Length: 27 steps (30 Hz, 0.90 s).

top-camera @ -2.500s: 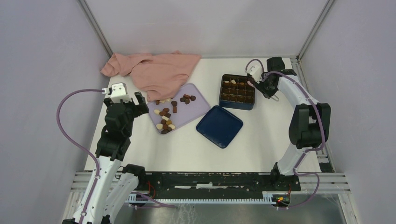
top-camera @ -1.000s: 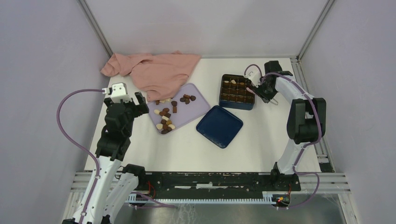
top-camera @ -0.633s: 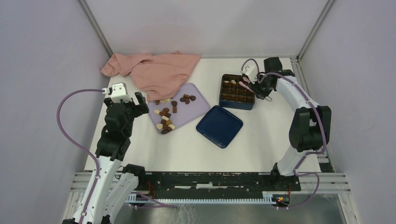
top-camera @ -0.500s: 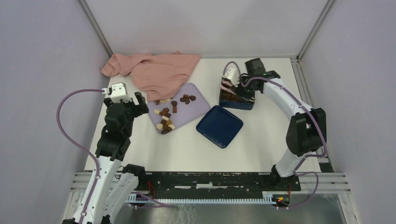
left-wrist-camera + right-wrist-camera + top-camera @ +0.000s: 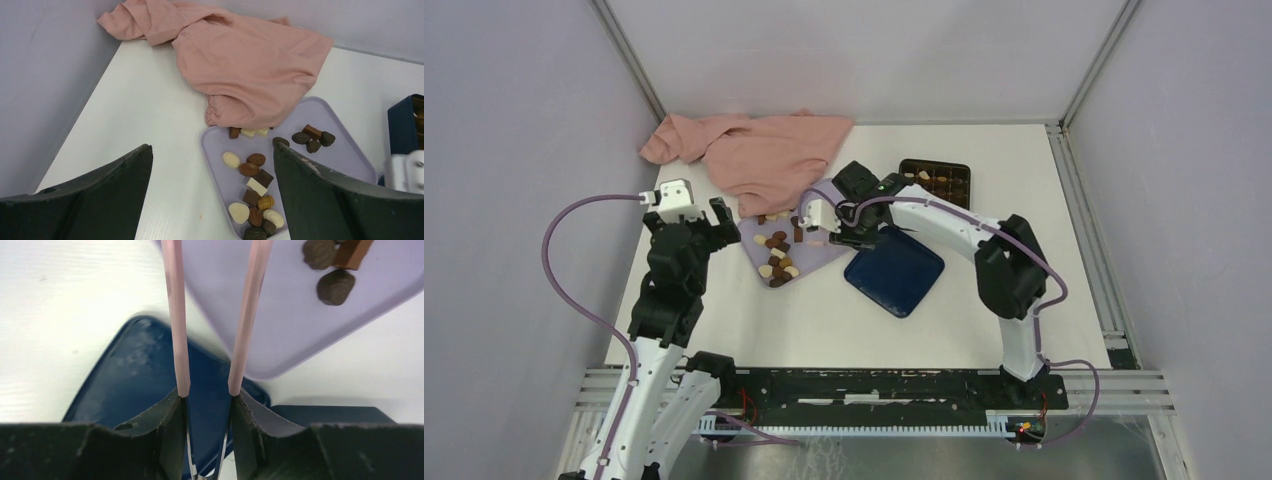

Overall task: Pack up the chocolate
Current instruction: Pick up the fake chocolate from the plate.

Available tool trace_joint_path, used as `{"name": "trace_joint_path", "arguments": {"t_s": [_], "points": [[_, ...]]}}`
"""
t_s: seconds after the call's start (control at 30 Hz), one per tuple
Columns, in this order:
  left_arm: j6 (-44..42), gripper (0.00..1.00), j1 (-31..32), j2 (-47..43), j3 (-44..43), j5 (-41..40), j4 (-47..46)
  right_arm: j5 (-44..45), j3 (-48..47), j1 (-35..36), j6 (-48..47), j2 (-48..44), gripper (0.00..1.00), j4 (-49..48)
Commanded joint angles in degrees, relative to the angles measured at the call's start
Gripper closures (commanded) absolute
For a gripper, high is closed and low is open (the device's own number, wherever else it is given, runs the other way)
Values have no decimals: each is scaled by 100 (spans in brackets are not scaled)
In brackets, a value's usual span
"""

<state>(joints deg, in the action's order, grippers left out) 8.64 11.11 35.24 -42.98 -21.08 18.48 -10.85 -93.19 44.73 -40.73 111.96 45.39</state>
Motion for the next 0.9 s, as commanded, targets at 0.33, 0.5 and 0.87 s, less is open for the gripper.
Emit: {"name": "trace_joint_path", "arguments": {"t_s": [0.33,0.5,0.87], "points": [[-254,5,0,-131,-3,45,-288,1763,-1693,-170,-46,1486,59,433],[-243,5,0,-140,-11,103,-292,1894,-1910,-304,54,1768,58,555],[-258,5,-4,-110,-17,148,-291,1771,-2035,-400,100,1944,58,673]]}}
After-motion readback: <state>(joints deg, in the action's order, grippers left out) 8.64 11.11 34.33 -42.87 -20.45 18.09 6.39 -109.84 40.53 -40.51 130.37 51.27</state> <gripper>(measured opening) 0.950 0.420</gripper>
